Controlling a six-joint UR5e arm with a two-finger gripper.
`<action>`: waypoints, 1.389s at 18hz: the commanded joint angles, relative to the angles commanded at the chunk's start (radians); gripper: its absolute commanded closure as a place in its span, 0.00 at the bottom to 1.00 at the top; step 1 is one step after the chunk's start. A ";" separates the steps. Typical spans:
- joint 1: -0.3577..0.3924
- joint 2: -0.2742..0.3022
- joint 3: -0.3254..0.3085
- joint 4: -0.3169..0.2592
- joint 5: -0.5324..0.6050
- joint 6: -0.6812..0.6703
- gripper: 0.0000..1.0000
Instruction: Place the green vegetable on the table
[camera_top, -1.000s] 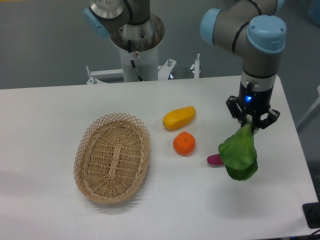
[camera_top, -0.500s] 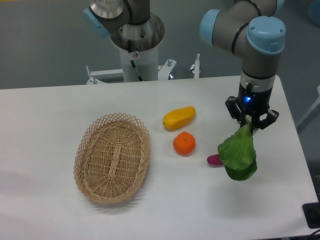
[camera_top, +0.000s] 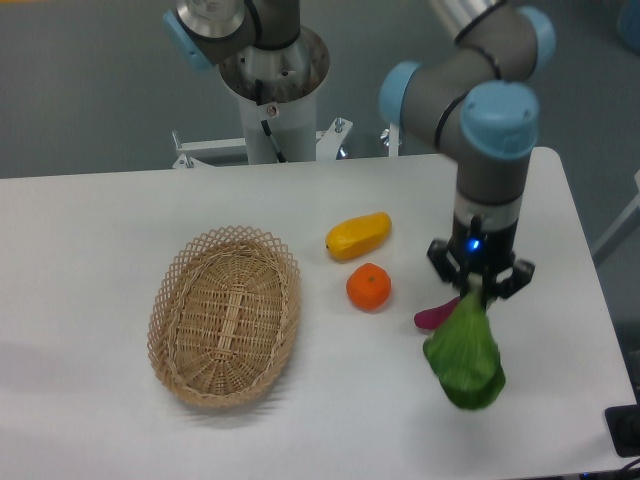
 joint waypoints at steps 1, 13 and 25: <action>-0.012 -0.017 0.000 0.002 0.014 -0.024 0.75; -0.085 -0.072 -0.038 0.005 0.034 -0.071 0.45; -0.085 -0.023 0.084 0.017 0.068 -0.063 0.00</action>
